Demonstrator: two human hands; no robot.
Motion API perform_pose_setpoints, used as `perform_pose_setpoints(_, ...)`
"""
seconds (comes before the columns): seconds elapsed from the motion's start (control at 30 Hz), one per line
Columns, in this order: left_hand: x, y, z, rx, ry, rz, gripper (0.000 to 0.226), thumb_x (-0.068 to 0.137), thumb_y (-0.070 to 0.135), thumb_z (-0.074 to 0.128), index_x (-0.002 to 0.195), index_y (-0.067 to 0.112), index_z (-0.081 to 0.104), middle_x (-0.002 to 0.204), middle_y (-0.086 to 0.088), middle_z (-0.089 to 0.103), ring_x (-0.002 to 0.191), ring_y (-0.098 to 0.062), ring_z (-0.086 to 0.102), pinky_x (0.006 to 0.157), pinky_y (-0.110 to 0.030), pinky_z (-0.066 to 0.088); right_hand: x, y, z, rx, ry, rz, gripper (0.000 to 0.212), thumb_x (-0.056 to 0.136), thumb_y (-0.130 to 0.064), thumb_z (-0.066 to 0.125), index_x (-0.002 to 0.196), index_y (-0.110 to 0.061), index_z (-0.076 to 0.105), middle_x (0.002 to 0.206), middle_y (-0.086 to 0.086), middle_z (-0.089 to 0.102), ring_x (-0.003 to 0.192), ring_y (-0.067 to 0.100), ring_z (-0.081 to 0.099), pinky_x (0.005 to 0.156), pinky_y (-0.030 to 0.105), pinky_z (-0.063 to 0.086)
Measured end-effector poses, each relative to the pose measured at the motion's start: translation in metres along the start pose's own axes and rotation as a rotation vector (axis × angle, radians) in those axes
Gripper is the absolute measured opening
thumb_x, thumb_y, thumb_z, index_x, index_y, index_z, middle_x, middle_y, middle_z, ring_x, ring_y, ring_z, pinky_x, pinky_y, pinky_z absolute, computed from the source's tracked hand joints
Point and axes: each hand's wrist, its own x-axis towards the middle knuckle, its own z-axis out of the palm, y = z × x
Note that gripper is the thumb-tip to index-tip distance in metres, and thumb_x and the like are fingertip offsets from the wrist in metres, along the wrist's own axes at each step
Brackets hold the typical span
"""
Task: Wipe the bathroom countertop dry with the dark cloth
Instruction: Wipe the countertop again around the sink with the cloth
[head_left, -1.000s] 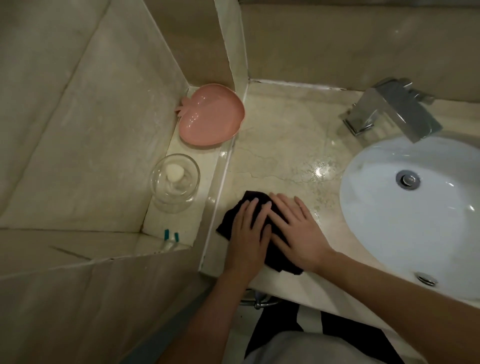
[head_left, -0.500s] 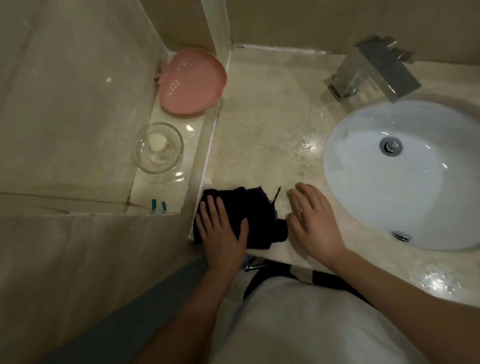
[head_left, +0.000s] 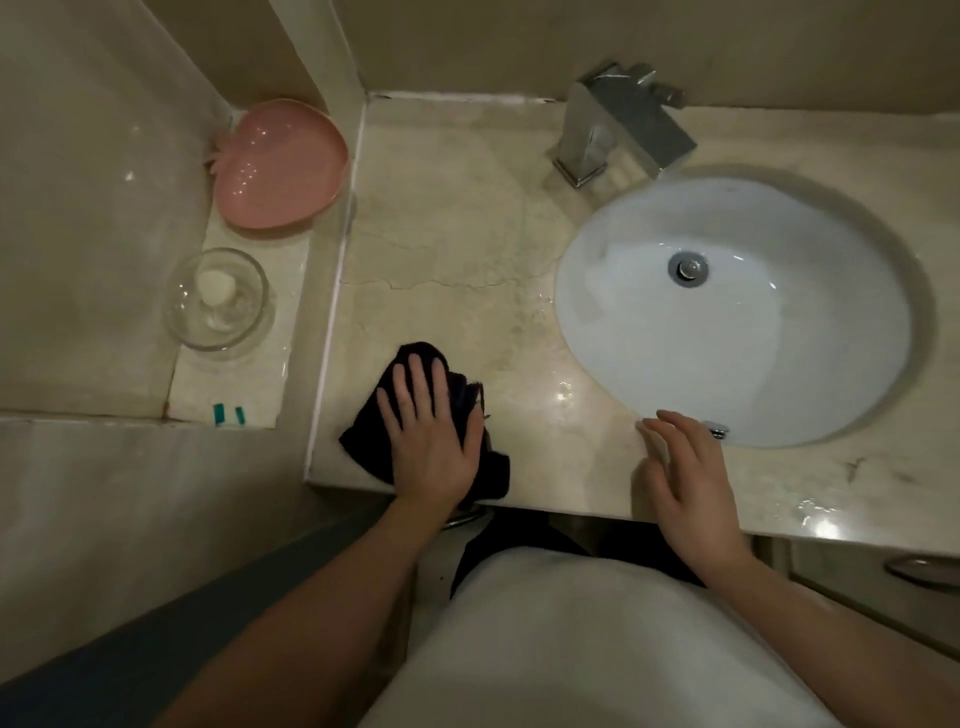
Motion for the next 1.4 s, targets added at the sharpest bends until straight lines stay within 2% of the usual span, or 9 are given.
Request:
perform_pose_setpoints(0.2, -0.029, 0.065, 0.009, 0.032, -0.025, 0.357, 0.066, 0.107, 0.044, 0.022, 0.160, 0.006, 0.008, 0.168, -0.016, 0.004, 0.155, -0.032, 0.003, 0.122, -0.055, 0.014, -0.022, 0.034, -0.036, 0.006, 0.009, -0.045, 0.037, 0.094, -0.009, 0.047, 0.127, -0.008, 0.063, 0.136, 0.005, 0.053, 0.130, 0.012, 0.042, 0.115, 0.022, 0.027)
perform_pose_setpoints(0.43, -0.047, 0.200, 0.025, 0.022, -0.083, 0.511, 0.065, 0.107, 0.042, 0.024, 0.159, 0.006, 0.014, 0.167, -0.014, 0.011, 0.155, -0.029, 0.008, 0.124, -0.053, 0.009, -0.063, 0.080, -0.075, 0.008, 0.027, -0.035, 0.039, 0.090, 0.009, 0.059, 0.125, -0.008, 0.065, 0.132, 0.003, 0.056, 0.127, 0.019, 0.049, 0.110, 0.037, 0.040)
perform_pose_setpoints(0.63, -0.078, 0.278, 0.032, 0.014, -0.125, 0.530, 0.064, 0.108, 0.042, 0.024, 0.158, 0.002, 0.020, 0.165, -0.017, 0.021, 0.153, -0.031, 0.016, 0.123, -0.052, 0.014, -0.080, 0.119, -0.109, 0.022, 0.076, -0.039, 0.044, 0.086, 0.013, 0.061, 0.124, -0.008, 0.065, 0.132, 0.002, 0.056, 0.126, 0.016, 0.048, 0.111, 0.030, 0.038)
perform_pose_setpoints(0.77, -0.076, 0.265, 0.026, 0.038, -0.135, 0.551, 0.063, 0.106, 0.044, 0.028, 0.157, 0.006, 0.027, 0.162, -0.013, 0.030, 0.151, -0.028, 0.026, 0.123, -0.050, 0.019, -0.080, 0.152, -0.133, 0.043, 0.110, -0.027, 0.038, 0.090, -0.002, 0.052, 0.124, -0.009, 0.066, 0.131, 0.002, 0.057, 0.126, 0.018, 0.048, 0.108, 0.037, 0.041)
perform_pose_setpoints(0.9, -0.072, 0.243, 0.020, 0.085, -0.129, 0.526, 0.064, 0.105, 0.046, 0.029, 0.156, 0.007, 0.028, 0.161, -0.012, 0.033, 0.149, -0.028, 0.028, 0.123, -0.051, 0.018, -0.083, 0.180, -0.154, 0.062, 0.169, 0.029, 0.032, 0.093, 0.002, 0.054, 0.118, -0.010, 0.068, 0.128, -0.001, 0.058, 0.123, 0.013, 0.048, 0.104, 0.036, 0.044)
perform_pose_setpoints(1.0, -0.071, 0.242, 0.021, 0.119, -0.108, 0.518, 0.066, 0.105, 0.047, 0.029, 0.156, 0.007, 0.029, 0.160, -0.012, 0.034, 0.149, -0.028, 0.028, 0.124, -0.051, 0.016, -0.093, 0.190, -0.167, 0.057, 0.160, 0.059, 0.032, 0.092, -0.014, 0.044, 0.107, -0.013, 0.072, 0.121, -0.007, 0.061, 0.118, 0.013, 0.053, 0.101, 0.034, 0.044)
perform_pose_setpoints(1.13, -0.069, 0.256, 0.025, 0.145, -0.092, 0.491, 0.066, 0.103, 0.047, 0.031, 0.154, 0.005, 0.035, 0.151, -0.015, 0.045, 0.142, -0.032, 0.038, 0.122, -0.054, 0.018, -0.113, 0.192, -0.173, 0.069, 0.180, 0.064, 0.029, 0.089, -0.011, 0.046, 0.089, -0.014, 0.074, 0.104, -0.013, 0.066, 0.109, -0.002, 0.055, 0.094, 0.024, 0.046)
perform_pose_setpoints(1.3, -0.072, 0.306, 0.036, 0.129, -0.110, 0.610, 0.067, 0.103, 0.048, 0.031, 0.153, 0.002, 0.034, 0.143, -0.018, 0.052, 0.133, -0.034, 0.046, 0.118, -0.054, 0.027, -0.131, 0.193, -0.163, 0.131, 0.267, 0.188, 0.028, 0.088, -0.011, 0.046, 0.081, -0.015, 0.073, 0.097, -0.012, 0.067, 0.105, 0.002, 0.060, 0.092, 0.022, 0.046)
perform_pose_setpoints(1.4, -0.077, 0.353, 0.039, 0.069, -0.115, 0.572, 0.068, 0.105, 0.048, 0.028, 0.155, 0.002, 0.029, 0.145, -0.020, 0.048, 0.134, -0.035, 0.044, 0.117, -0.053, 0.028, -0.121, 0.196, -0.168, 0.123, 0.241, 0.185, 0.027, 0.089, -0.009, 0.047, 0.083, -0.012, 0.073, 0.097, -0.008, 0.068, 0.106, 0.004, 0.059, 0.093, 0.022, 0.046)
